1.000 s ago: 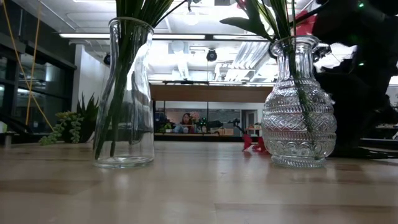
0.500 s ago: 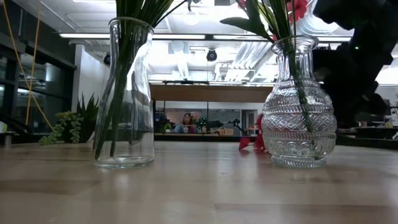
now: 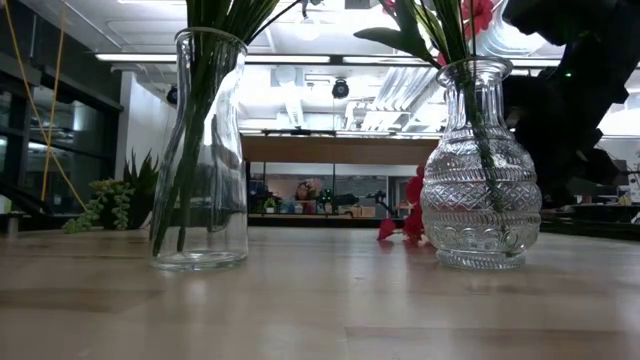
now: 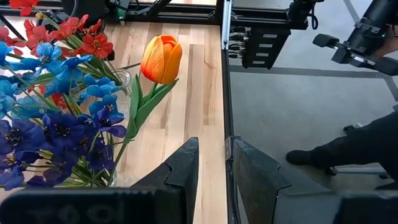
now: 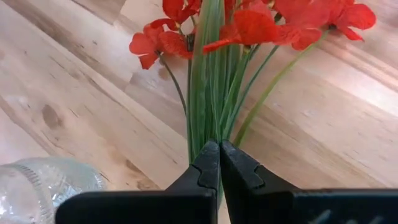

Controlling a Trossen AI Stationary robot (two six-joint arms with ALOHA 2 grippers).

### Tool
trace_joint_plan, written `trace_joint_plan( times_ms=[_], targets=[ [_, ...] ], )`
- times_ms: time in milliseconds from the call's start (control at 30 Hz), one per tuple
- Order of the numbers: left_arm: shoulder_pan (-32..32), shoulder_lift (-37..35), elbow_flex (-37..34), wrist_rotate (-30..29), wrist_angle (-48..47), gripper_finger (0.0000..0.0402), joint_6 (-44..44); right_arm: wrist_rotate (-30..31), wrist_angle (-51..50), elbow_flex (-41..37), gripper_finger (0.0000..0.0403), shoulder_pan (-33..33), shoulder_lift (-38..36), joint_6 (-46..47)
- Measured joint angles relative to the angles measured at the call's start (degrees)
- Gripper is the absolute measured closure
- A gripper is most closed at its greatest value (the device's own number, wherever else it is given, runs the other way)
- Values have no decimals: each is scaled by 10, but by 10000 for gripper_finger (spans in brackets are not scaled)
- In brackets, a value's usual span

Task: Pick and place flowers into a vace then onto a shelf
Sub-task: Put the orange flowers into the right transparent flower vase

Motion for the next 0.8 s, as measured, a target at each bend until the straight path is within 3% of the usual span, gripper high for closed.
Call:
trace_joint_plan(
  times_ms=[533, 800],
  targets=[
    [0, 0, 0, 0, 0, 268, 0, -6, 19, 1, 403, -14, -3, -6],
    [0, 0, 0, 1, 1, 268, 0, -5, 17, 1, 403, -14, -38, -18]
  ],
)
